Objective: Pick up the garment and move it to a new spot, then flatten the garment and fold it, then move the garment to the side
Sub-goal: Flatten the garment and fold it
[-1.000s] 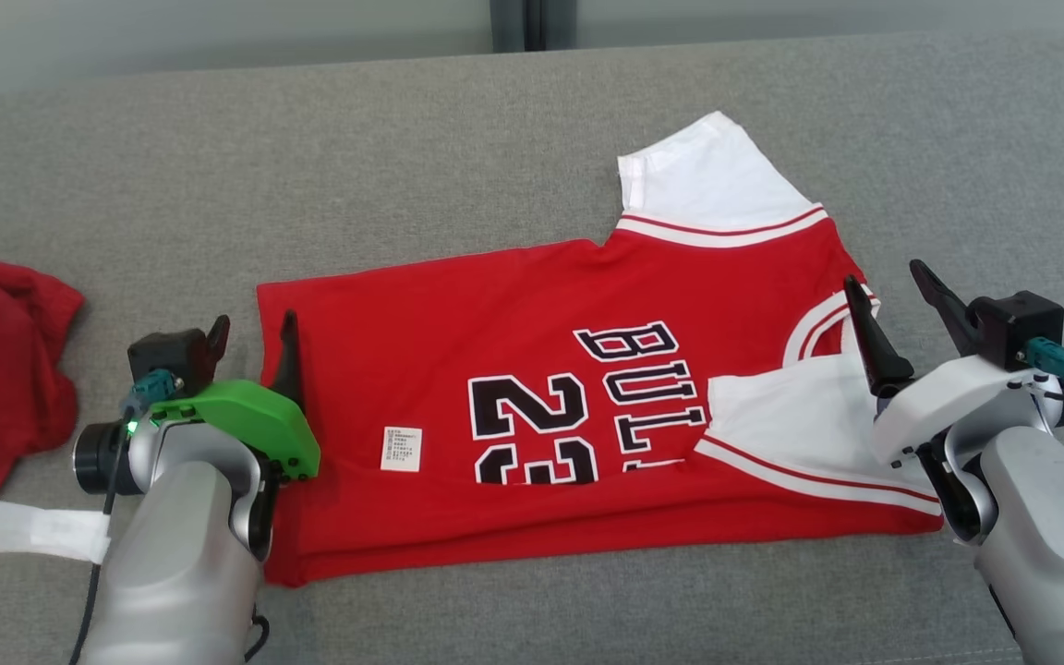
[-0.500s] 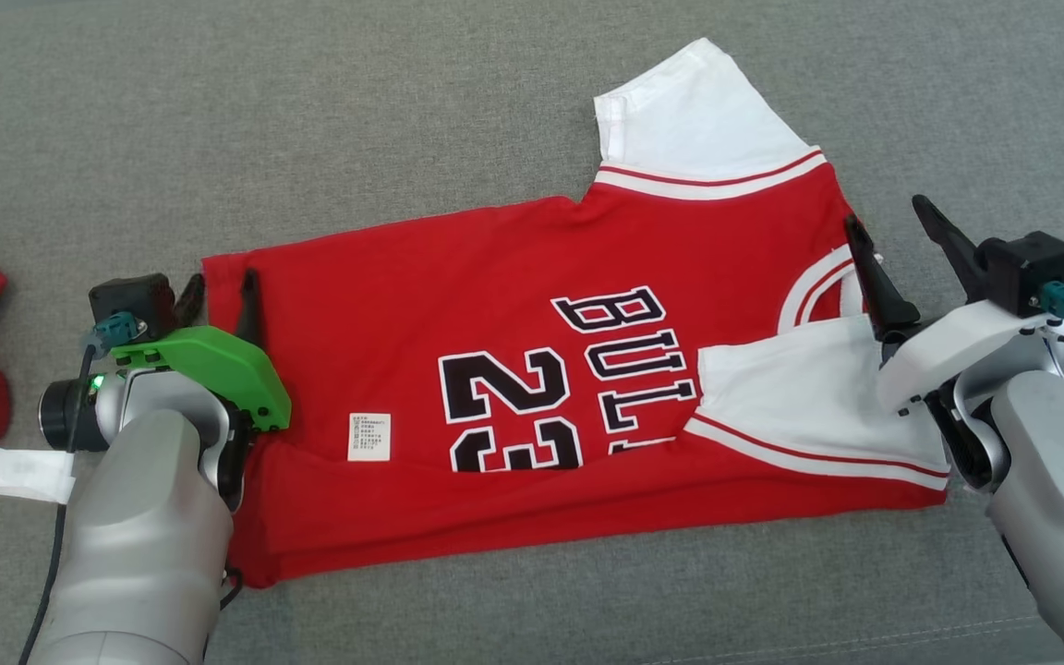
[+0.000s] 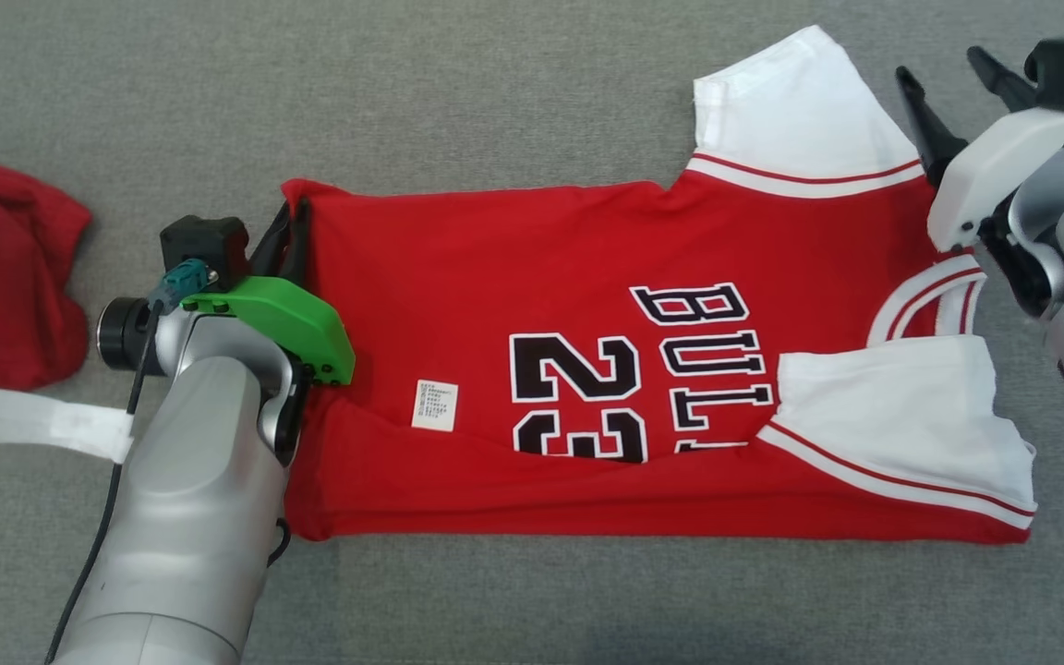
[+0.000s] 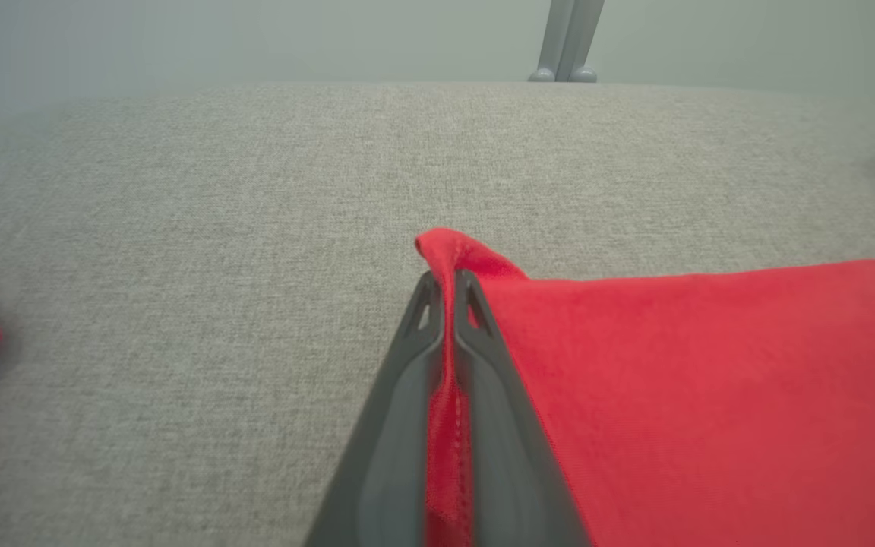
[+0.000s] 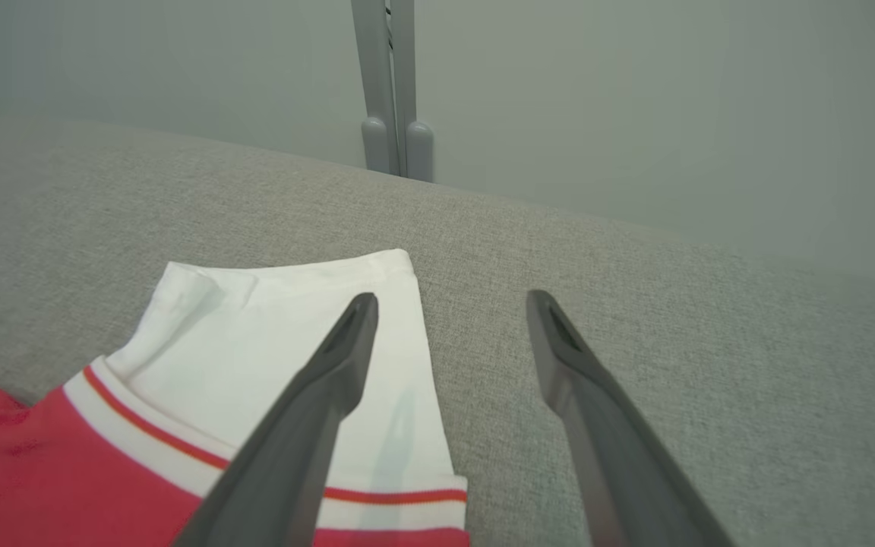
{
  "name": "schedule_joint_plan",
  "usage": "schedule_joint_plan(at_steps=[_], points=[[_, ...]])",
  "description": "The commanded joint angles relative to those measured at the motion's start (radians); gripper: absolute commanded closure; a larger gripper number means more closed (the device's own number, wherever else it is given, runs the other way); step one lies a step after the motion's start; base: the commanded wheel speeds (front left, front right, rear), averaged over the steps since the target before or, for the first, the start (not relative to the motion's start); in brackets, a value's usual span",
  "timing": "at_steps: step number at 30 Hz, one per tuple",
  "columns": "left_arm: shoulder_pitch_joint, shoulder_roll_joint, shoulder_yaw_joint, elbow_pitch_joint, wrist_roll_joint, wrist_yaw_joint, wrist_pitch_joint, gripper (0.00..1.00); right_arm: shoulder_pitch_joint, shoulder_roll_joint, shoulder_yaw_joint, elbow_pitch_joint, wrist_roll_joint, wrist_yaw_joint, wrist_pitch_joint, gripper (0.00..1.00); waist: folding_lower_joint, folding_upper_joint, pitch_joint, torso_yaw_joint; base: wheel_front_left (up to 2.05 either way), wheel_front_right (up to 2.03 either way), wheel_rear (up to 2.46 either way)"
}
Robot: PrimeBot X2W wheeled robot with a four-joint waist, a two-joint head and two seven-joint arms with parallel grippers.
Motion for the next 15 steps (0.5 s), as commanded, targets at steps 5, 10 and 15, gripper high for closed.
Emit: schedule_joint_plan(at_steps=[5, 10, 15], points=[[-0.033, -0.011, -0.074, -0.065, -0.047, -0.005, 0.0, 1.0, -0.142, -0.021, 0.051, 0.106, 0.065, -0.002, 0.136, 0.0, -0.0001, 0.0, 0.093, 0.105, 0.0, 0.0, 0.0], [-0.045, -0.01, -0.164, -0.118, -0.127, -0.006, 0.0, 1.0, -0.217, -0.034, 0.083, 0.164, 0.09, -0.002, 0.204, 0.0, -0.0001, 0.0, 0.132, 0.141, 0.0, 0.0, 0.0], [-0.063, -0.011, -0.243, -0.156, -0.197, 0.012, 0.0, 1.0, -0.277, -0.035, 0.135, 0.211, 0.098, -0.002, 0.255, 0.0, -0.0001, 0.0, 0.17, 0.167, 0.0, 0.0, 0.0]])
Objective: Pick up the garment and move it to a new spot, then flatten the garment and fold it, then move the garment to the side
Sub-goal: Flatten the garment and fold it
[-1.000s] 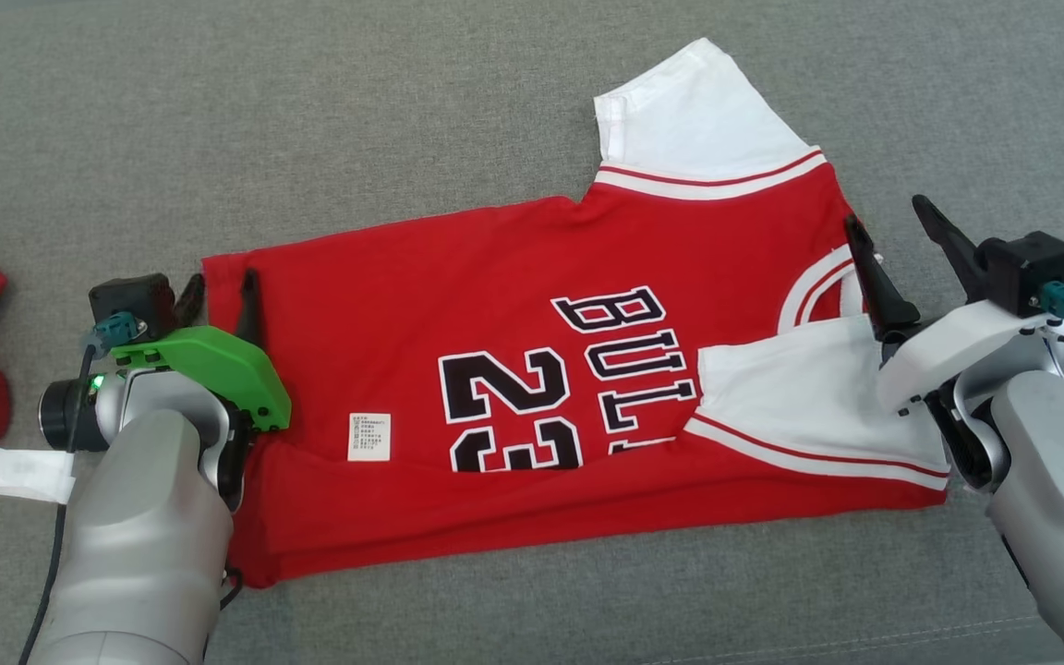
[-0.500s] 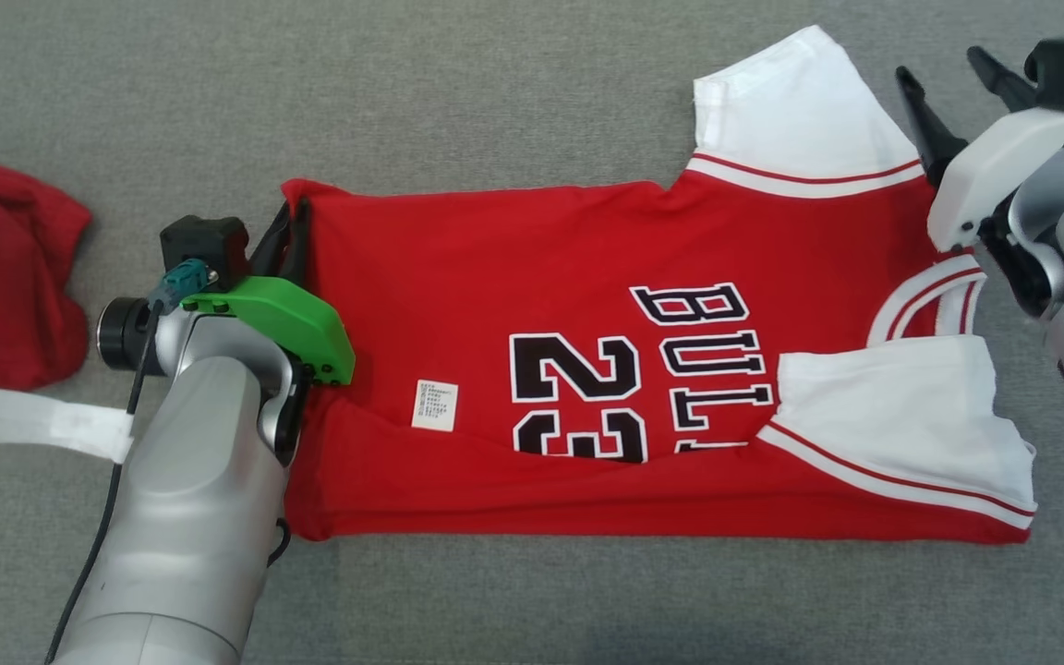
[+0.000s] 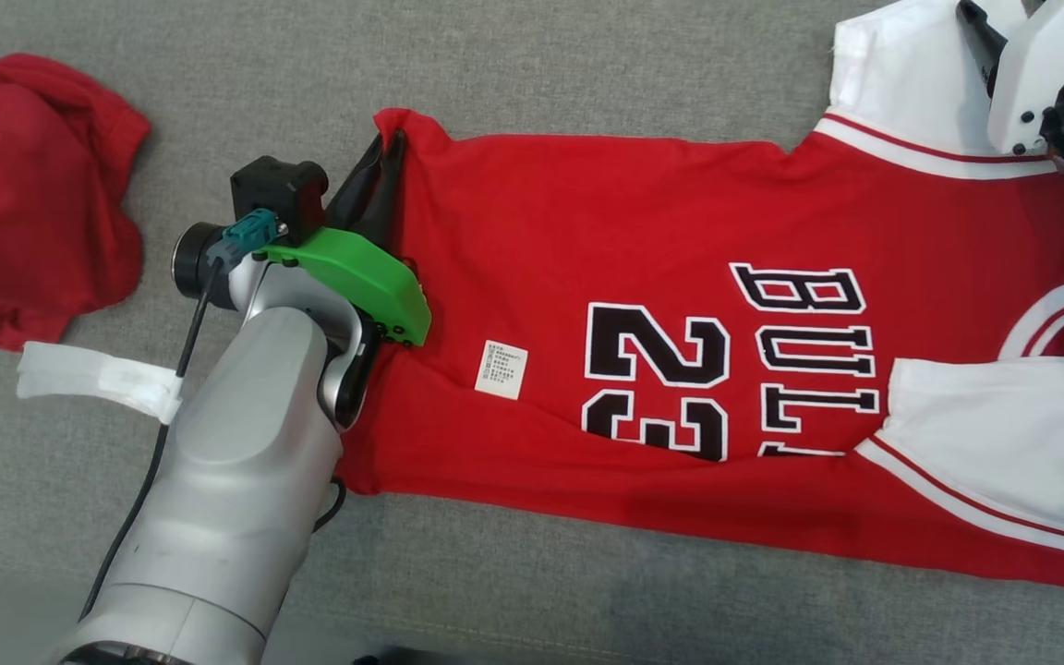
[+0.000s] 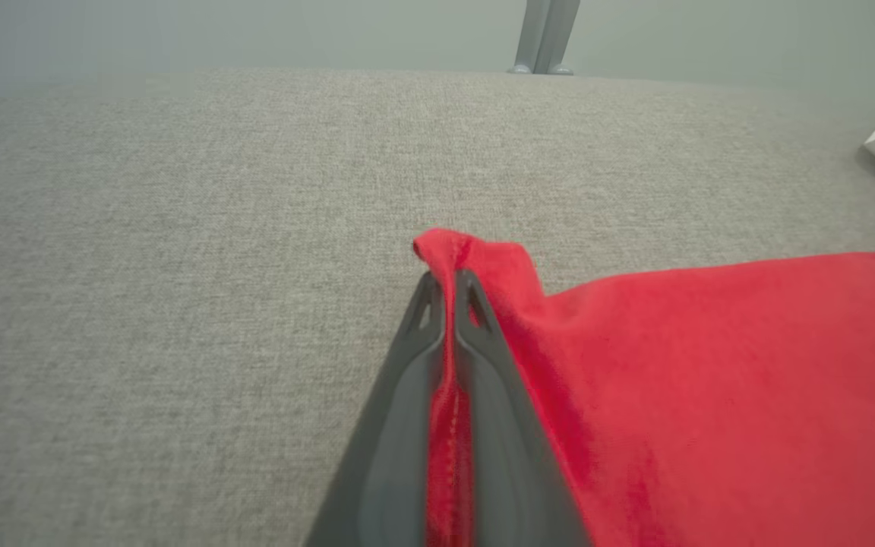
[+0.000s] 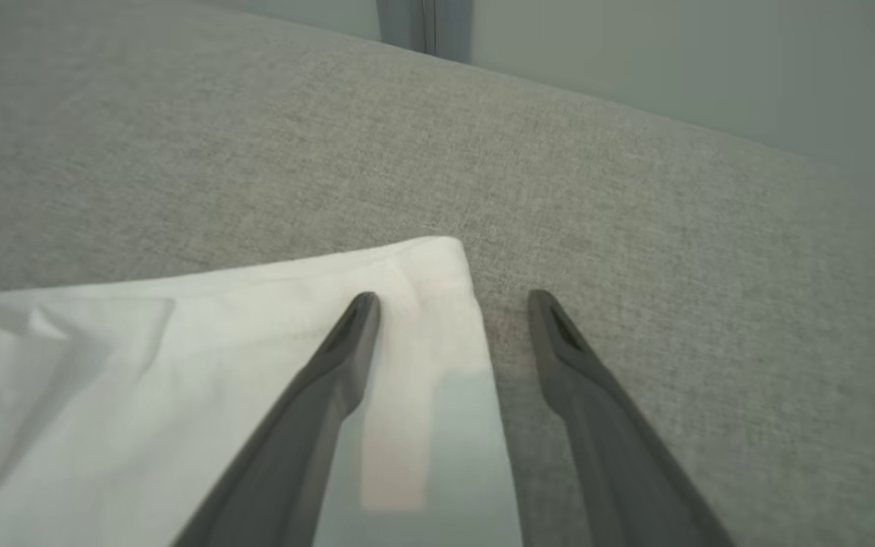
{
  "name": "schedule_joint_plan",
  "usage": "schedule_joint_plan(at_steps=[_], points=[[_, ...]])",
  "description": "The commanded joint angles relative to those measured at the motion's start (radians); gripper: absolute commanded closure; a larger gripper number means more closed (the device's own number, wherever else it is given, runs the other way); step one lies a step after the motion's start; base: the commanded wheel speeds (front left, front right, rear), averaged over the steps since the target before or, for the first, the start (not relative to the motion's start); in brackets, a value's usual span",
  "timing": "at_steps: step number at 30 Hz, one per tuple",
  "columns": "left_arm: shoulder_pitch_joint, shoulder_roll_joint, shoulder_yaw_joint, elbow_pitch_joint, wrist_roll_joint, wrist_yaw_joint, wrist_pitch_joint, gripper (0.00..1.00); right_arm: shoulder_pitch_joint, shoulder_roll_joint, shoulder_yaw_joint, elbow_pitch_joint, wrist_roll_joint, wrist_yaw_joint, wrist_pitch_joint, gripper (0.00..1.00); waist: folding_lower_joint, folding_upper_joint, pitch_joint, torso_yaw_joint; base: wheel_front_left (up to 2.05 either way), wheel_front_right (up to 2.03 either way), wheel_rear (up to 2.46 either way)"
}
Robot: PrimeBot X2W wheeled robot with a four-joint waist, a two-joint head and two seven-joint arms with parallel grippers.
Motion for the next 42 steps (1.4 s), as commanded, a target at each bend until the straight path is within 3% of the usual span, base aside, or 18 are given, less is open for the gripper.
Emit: schedule_joint_plan(at_steps=[1, 3, 5, 6, 10, 15, 26, 36, 42], points=[[-0.021, 0.001, -0.01, -0.006, -0.016, 0.007, 0.0, 1.0, -0.013, -0.003, 0.012, 0.009, 0.003, -0.001, 0.013, 0.0, -0.0001, 0.0, 0.041, 0.037, 0.0, 0.0, 0.0], [-0.026, 0.001, -0.027, -0.015, -0.029, 0.018, 0.0, 1.0, -0.015, 0.006, 0.036, 0.022, 0.016, -0.001, 0.044, 0.04, -0.0001, 0.0, 0.048, 0.038, 0.0, 0.0, 0.0], [-0.028, 0.001, -0.035, -0.019, -0.044, 0.027, 0.0, 1.0, -0.008, 0.01, 0.061, 0.028, 0.027, -0.001, 0.072, 0.83, -0.0001, 0.0, 0.051, 0.034, 0.0, 0.0, 0.0], [-0.029, 0.001, -0.038, -0.019, -0.048, 0.031, 0.0, 1.0, -0.012, 0.006, 0.068, 0.029, 0.03, -0.001, 0.062, 1.0, -0.0001, 0.0, 0.05, 0.031, 0.0, 0.0, 0.0], [-0.017, 0.001, -0.028, -0.008, -0.05, 0.042, 0.0, 1.0, -0.012, -0.012, 0.094, 0.028, 0.041, -0.002, 0.019, 1.0, -0.0001, 0.0, 0.033, 0.014, 0.0, 0.0, 0.0], [0.022, 0.003, 0.037, 0.005, -0.01, 0.056, 0.0, 1.0, -0.009, -0.002, 0.103, -0.001, 0.074, -0.002, -0.138, 1.0, -0.0001, 0.0, -0.019, -0.021, 0.0, 0.0, 0.0], [0.147, 0.04, 0.182, 0.002, 0.079, 0.034, 0.0, 1.0, 0.166, -0.021, 0.144, -0.129, 0.215, -0.002, -0.364, 1.0, -0.0001, 0.0, -0.178, -0.123, 0.0, 0.0, 0.0], [0.289, 0.064, 0.247, 0.008, 0.133, 0.003, 0.0, 1.0, 0.41, -0.081, 0.137, -0.292, 0.305, -0.002, -0.418, 1.0, -0.0001, 0.0, -0.294, -0.201, 0.0, 0.0, 0.0], [0.361, 0.055, 0.263, 0.011, 0.15, -0.006, 0.0, 1.0, 0.544, -0.098, 0.1, -0.381, 0.301, -0.002, -0.419, 1.0, -0.0001, 0.0, -0.33, -0.225, 0.0, 0.0, 0.0]])
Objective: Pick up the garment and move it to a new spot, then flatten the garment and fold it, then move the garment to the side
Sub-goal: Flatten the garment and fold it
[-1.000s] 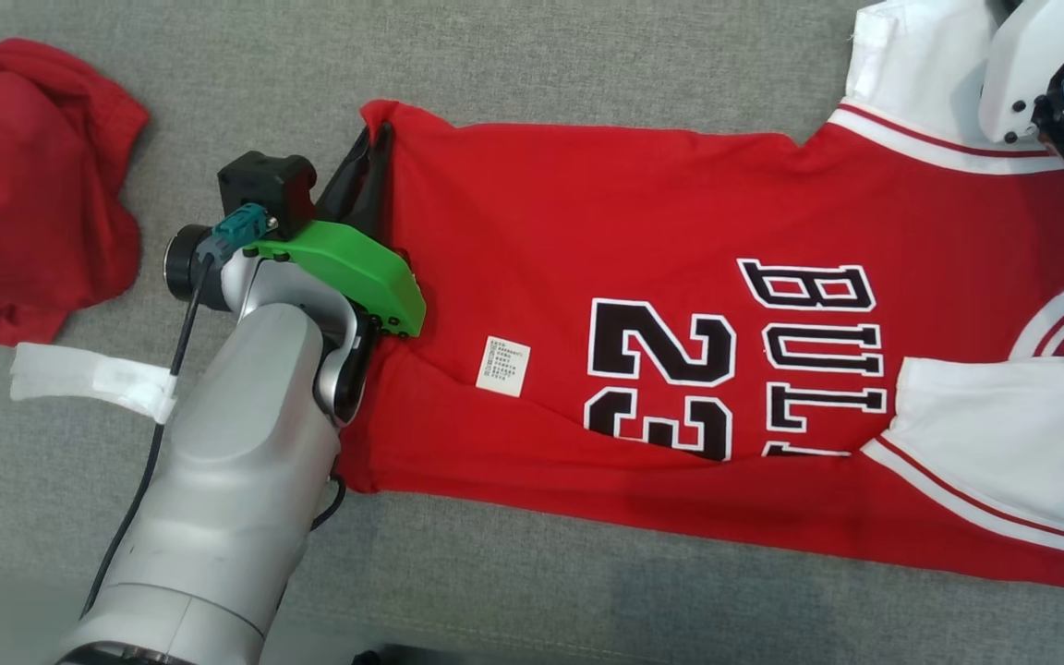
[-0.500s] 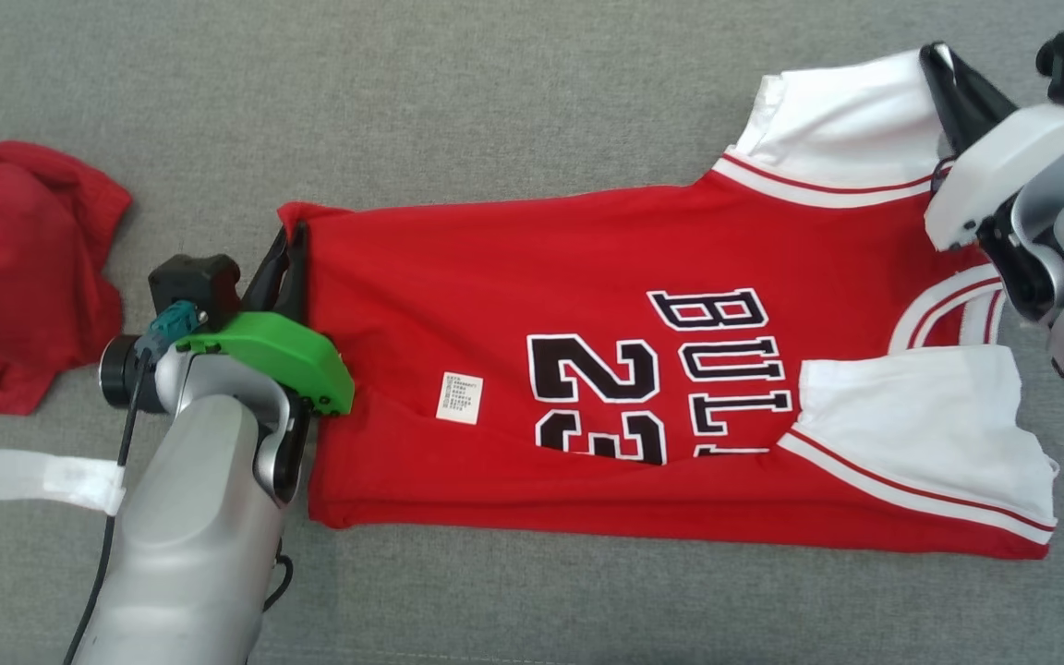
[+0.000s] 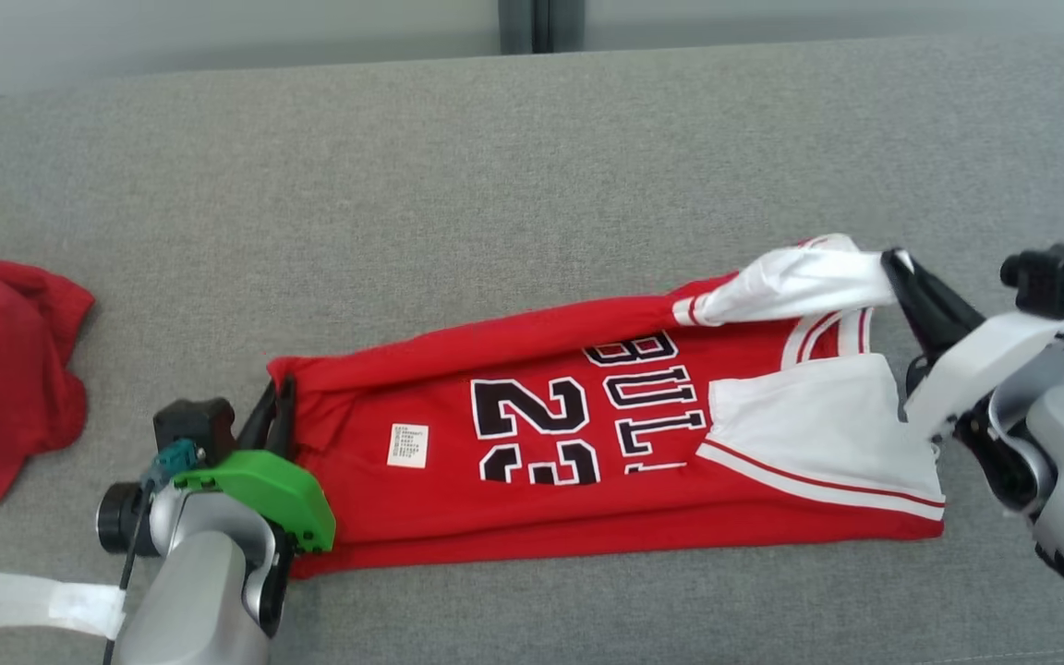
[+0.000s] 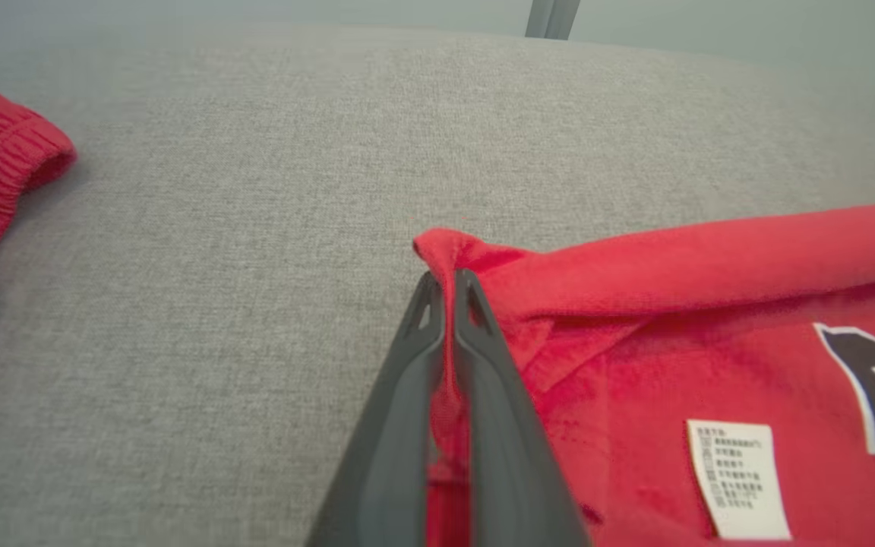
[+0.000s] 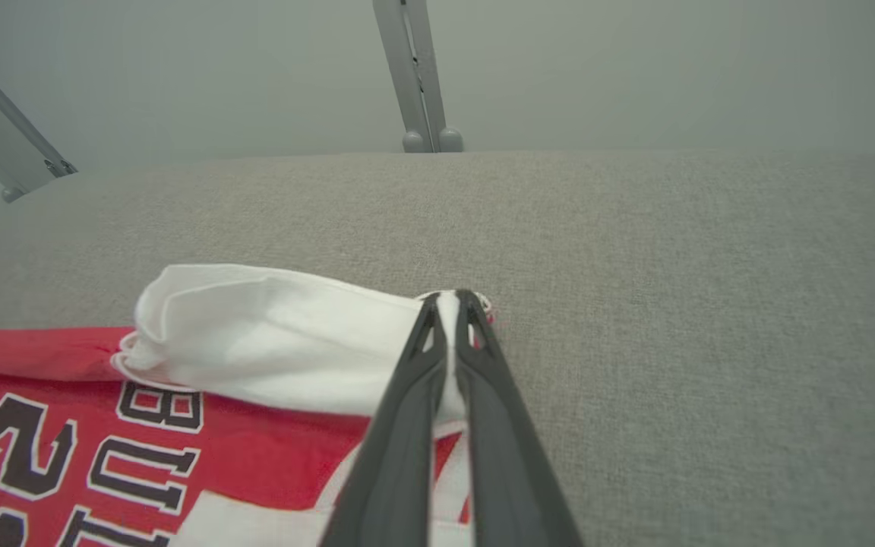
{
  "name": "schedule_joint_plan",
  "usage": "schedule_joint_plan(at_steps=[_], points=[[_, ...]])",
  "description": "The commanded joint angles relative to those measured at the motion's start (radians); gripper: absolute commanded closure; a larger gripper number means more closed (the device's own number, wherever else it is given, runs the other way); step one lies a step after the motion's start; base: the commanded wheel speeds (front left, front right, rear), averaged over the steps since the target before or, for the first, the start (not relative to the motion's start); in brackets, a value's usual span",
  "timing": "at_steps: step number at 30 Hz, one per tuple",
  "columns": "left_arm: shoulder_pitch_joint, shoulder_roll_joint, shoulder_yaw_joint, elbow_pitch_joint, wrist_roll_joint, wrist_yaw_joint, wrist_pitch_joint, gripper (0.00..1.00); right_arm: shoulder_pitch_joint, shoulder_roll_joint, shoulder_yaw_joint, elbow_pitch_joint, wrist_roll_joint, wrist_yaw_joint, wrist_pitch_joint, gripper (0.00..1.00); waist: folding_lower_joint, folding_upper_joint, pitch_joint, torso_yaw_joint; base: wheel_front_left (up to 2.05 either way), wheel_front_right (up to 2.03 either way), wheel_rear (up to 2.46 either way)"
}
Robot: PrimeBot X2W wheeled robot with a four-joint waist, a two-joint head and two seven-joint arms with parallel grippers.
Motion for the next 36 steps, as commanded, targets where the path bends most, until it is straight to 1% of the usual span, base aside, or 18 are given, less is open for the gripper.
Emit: schedule_joint_plan(at_steps=[1, 6, 8, 19, 20, 21, 22, 23, 24, 27, 31, 33, 36], points=[[0.021, -0.002, 0.004, 0.005, 0.003, -0.002, 0.0, 1.0, 0.028, -0.004, -0.003, -0.004, -0.002, -0.002, -0.004, 1.0, 0.0001, 0.0, -0.04, -0.036, 0.0, 0.0, 0.0], [0.082, -0.006, 0.02, 0.017, 0.014, -0.006, 0.0, 1.0, 0.139, 0.011, -0.038, -0.039, -0.01, -0.002, -0.004, 1.0, 0.0001, 0.0, -0.068, -0.046, 0.0, 0.0, 0.0], [0.105, -0.006, 0.03, 0.017, 0.02, -0.008, 0.0, 1.0, 0.18, 0.027, -0.055, -0.044, -0.014, -0.002, -0.004, 1.0, 0.0001, 0.0, -0.076, -0.048, 0.0, 0.0, 0.0], [0.187, -0.012, 0.09, -0.004, 0.057, -0.009, 0.0, 1.0, 0.311, 0.086, -0.127, -0.054, -0.066, -0.001, -0.004, 1.0, 0.0001, 0.0, -0.111, -0.049, 0.0, 0.0, 0.0], [0.192, -0.013, 0.095, -0.006, 0.061, -0.01, 0.0, 0.93, 0.319, 0.087, -0.132, -0.053, -0.069, -0.002, -0.004, 1.0, 0.0001, 0.0, -0.112, -0.05, 0.0, 0.0, 0.0], [0.198, -0.014, 0.099, -0.006, 0.066, -0.01, 0.0, 0.77, 0.326, 0.088, -0.133, -0.05, -0.073, -0.002, -0.004, 1.0, 0.0001, 0.0, -0.113, -0.051, 0.0, 0.0, 0.0], [0.203, -0.015, 0.105, -0.007, 0.071, -0.004, 0.0, 0.24, 0.331, 0.088, -0.142, -0.037, -0.076, -0.002, -0.004, 1.0, 0.0001, 0.0, -0.113, -0.052, 0.0, 0.0, 0.0], [0.208, -0.016, 0.109, -0.003, 0.077, 0.006, 0.0, 0.0, 0.338, 0.093, -0.144, -0.025, -0.073, -0.002, -0.004, 0.53, 0.0001, 0.0, -0.114, -0.053, 0.0, 0.0, 0.0], [0.211, -0.018, 0.114, -0.008, 0.084, 0.012, 0.0, 0.0, 0.338, 0.1, -0.147, -0.023, -0.068, -0.001, -0.004, 0.0, 0.0001, 0.0, -0.113, -0.054, 0.0, 0.0, 0.0], [0.23, -0.025, 0.142, -0.051, 0.098, 0.04, 0.0, 0.0, 0.336, 0.101, -0.173, -0.036, -0.062, -0.002, -0.004, 0.0, 0.0001, 0.0, -0.111, -0.055, 0.0, 0.0, 0.0], [0.274, -0.036, 0.173, -0.145, 0.123, 0.072, 0.0, 0.0, 0.353, 0.109, -0.27, -0.087, -0.096, -0.001, -0.004, 0.0, 0.0001, 0.0, -0.106, -0.045, 0.0, 0.0, 0.0], [0.294, -0.043, 0.178, -0.174, 0.135, 0.075, 0.0, 0.0, 0.363, 0.12, -0.322, -0.098, -0.132, -0.001, -0.004, 0.0, 0.0001, 0.0, -0.105, -0.035, 0.0, 0.0, 0.0], [0.305, -0.046, 0.181, -0.203, 0.148, 0.069, 0.0, 0.0, 0.365, 0.148, -0.347, -0.079, -0.177, -0.001, -0.004, 0.0, 0.0001, 0.0, -0.102, -0.018, 0.0, 0.0, 0.0]])
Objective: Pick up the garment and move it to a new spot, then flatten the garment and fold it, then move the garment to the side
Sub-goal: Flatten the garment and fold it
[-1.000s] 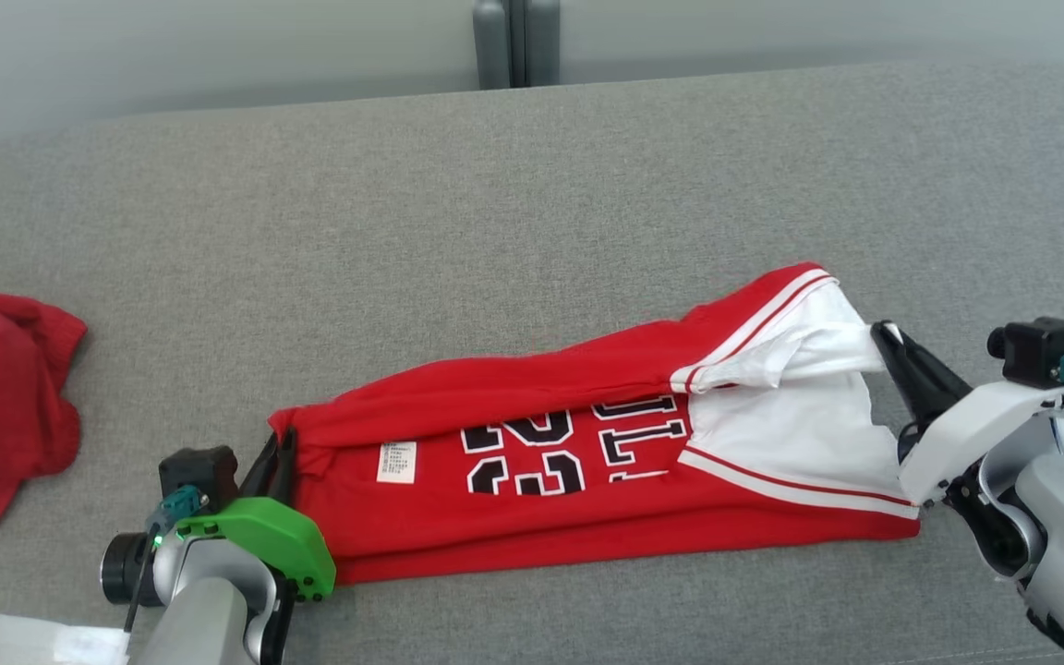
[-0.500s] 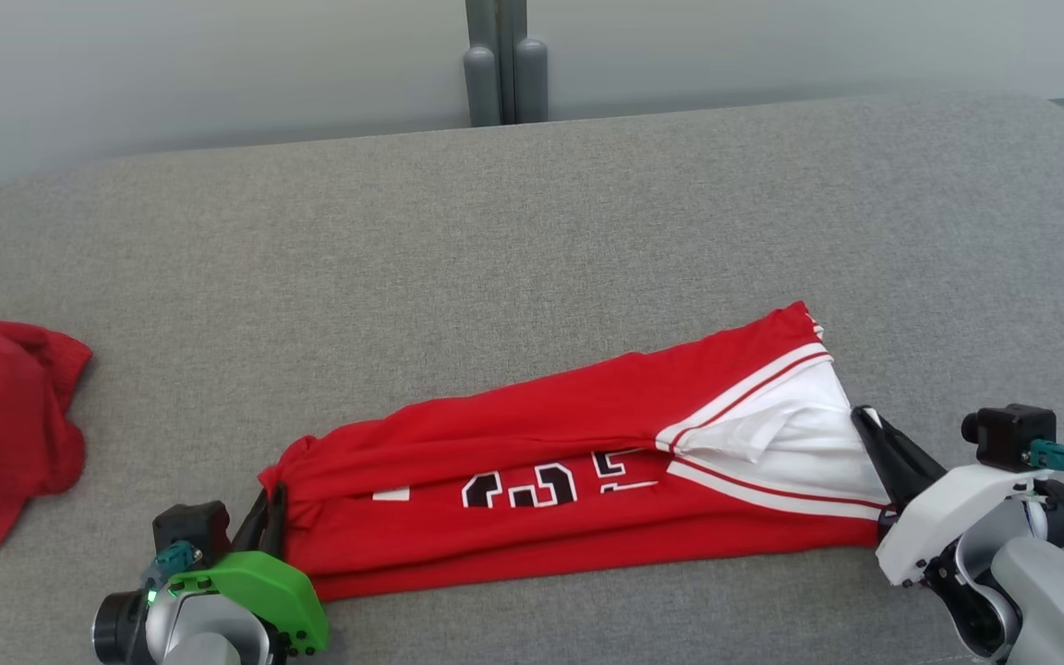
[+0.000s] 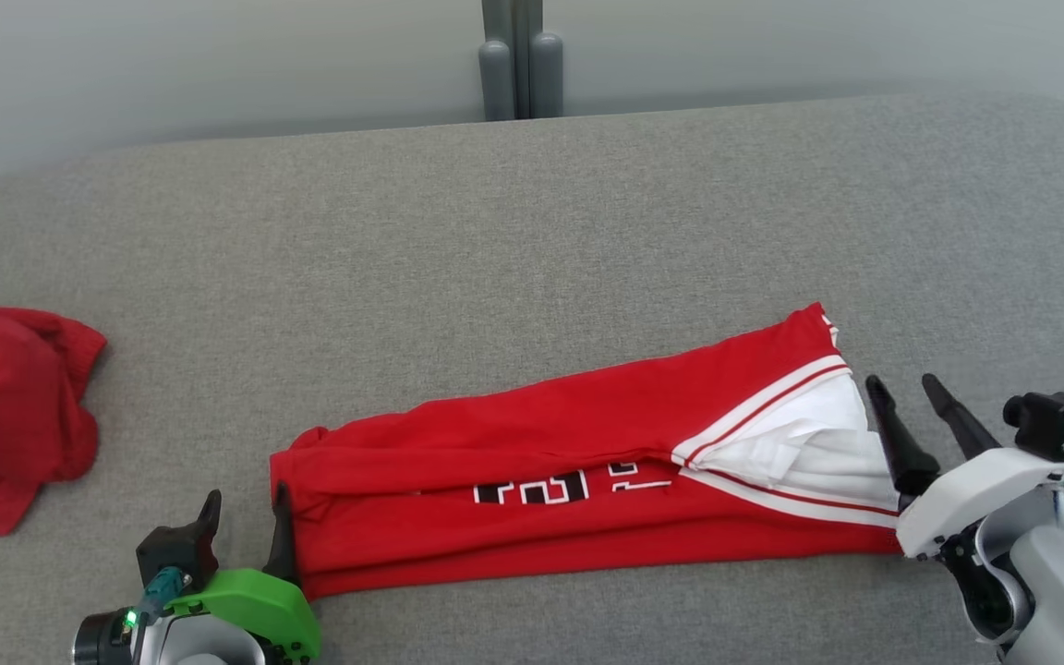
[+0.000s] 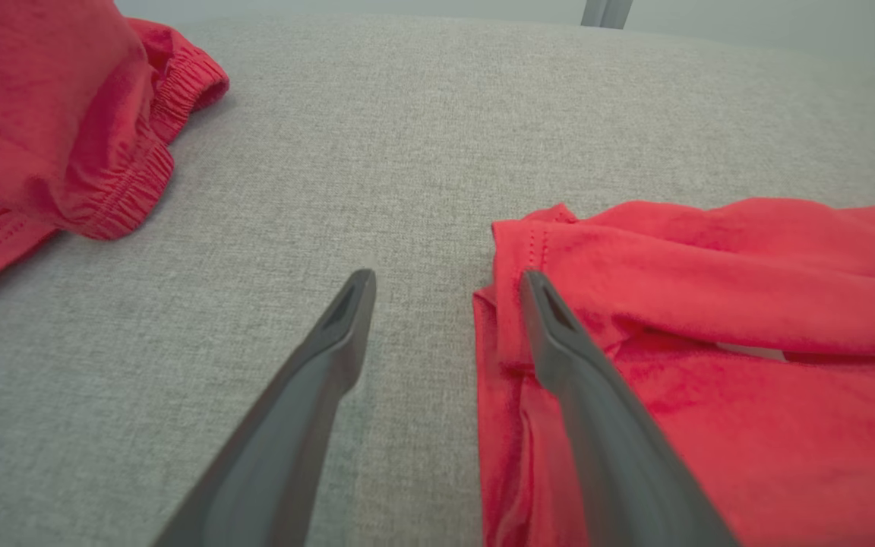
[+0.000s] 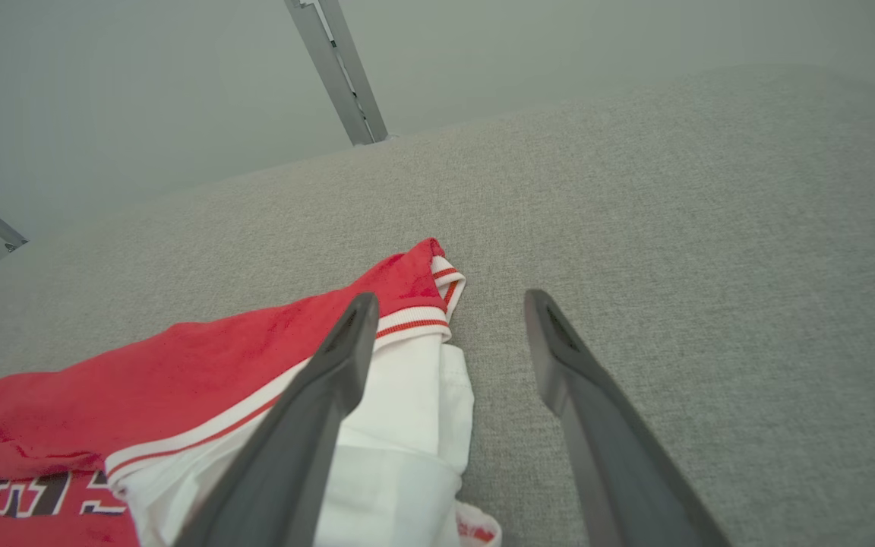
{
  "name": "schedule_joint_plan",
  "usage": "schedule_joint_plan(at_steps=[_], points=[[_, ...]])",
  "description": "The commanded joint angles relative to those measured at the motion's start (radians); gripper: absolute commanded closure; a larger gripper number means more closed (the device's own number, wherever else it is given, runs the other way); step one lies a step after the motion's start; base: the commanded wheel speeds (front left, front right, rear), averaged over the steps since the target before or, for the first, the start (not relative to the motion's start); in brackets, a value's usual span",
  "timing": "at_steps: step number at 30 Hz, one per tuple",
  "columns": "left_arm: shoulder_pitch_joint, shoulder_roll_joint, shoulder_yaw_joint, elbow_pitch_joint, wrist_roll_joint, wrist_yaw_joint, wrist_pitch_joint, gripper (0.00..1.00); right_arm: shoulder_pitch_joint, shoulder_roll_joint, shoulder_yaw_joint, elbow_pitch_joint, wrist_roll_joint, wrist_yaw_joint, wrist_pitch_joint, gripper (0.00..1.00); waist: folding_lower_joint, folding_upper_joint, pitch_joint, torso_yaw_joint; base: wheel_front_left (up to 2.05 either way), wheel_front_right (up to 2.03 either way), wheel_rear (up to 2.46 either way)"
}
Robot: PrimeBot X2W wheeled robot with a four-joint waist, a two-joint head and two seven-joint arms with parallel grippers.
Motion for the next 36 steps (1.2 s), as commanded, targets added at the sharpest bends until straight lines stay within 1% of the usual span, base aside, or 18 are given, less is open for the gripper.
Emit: schedule_joint_plan(at_steps=[1, 3, 4, 10, 13, 19, 24, 25, 26, 27, 28, 30, 36], points=[[0.012, 0.0, 0.0, -0.017, 0.015, 0.0, 0.0, 0.0, 0.003, 0.015, 0.003, 0.03, -0.03, -0.001, -0.003, 0.0, 0.0001, 0.0, 0.004, 0.02, 0.0, 0.0, 0.0], [0.013, -0.003, -0.003, -0.034, 0.023, 0.001, 0.0, 0.0, -0.022, 0.029, 0.009, 0.07, -0.053, -0.001, -0.003, 0.0, 0.0001, 0.0, 0.006, 0.034, 0.0, 0.0, 0.0], [0.013, -0.003, -0.003, -0.034, 0.023, 0.001, 0.0, 0.0, -0.022, 0.029, 0.009, 0.07, -0.053, -0.001, -0.003, 0.0, 0.0001, 0.0, 0.006, 0.034, 0.0, 0.0, 0.0], [0.007, -0.006, -0.013, -0.071, 0.035, 0.0, 0.0, 0.0, -0.077, 0.059, 0.003, 0.211, -0.101, -0.001, -0.003, 0.0, 0.0001, 0.0, 0.014, 0.077, 0.0, 0.0, 0.0], [0.007, -0.006, -0.019, -0.078, 0.021, 0.002, 0.0, 0.0, -0.101, 0.074, 0.011, 0.283, -0.107, -0.001, -0.003, 0.0, 0.0001, 0.0, 0.017, 0.092, 0.0, 0.0, 0.0], [0.018, -0.006, -0.026, -0.086, 0.012, 0.009, 0.0, 0.0, -0.098, 0.109, 0.045, 0.376, -0.058, -0.001, 0.018, 0.0, 0.0001, 0.0, 0.023, 0.109, 0.0, 0.0, 0.0], [0.019, -0.006, -0.027, -0.095, 0.01, 0.01, 0.0, 0.0, -0.08, 0.135, 0.111, 0.396, 0.001, 0.001, 0.071, 0.0, 0.0001, 0.0, 0.027, 0.113, 0.0, 0.0, 0.0], [0.019, -0.006, -0.029, -0.097, 0.009, 0.011, 0.0, 0.0, -0.079, 0.135, 0.124, 0.4, 0.009, 0.002, 0.078, 0.22, 0.0001, 0.0, 0.028, 0.114, 0.0, 0.0, 0.0], [0.018, -0.006, -0.031, -0.099, 0.008, 0.012, 0.0, 0.0, -0.076, 0.137, 0.137, 0.404, 0.018, 0.002, 0.091, 0.58, 0.0001, 0.0, 0.028, 0.116, 0.0, 0.0, 0.0], [0.017, -0.006, -0.034, -0.101, 0.006, 0.013, 0.0, 0.0, -0.074, 0.139, 0.15, 0.405, 0.028, 0.003, 0.095, 0.85, 0.0001, 0.0, 0.028, 0.117, 0.0, 0.0, 0.0], [0.016, -0.006, -0.037, -0.104, 0.005, 0.014, 0.0, 0.0, -0.074, 0.141, 0.157, 0.406, 0.042, 0.003, 0.1, 1.0, 0.0001, 0.0, 0.028, 0.119, 0.0, 0.0, 0.0], [0.016, -0.006, -0.042, -0.107, 0.005, 0.017, 0.0, 0.0, -0.081, 0.134, 0.169, 0.404, 0.059, 0.001, 0.09, 1.0, 0.0001, 0.0, 0.027, 0.121, 0.0, 0.0, 0.0], [0.025, -0.006, -0.044, -0.112, 0.003, 0.02, 0.0, 0.0, -0.114, 0.081, 0.166, 0.435, 0.08, -0.003, 0.031, 1.0, 0.0001, 0.0, 0.02, 0.12, 0.0, 0.0, 0.0]])
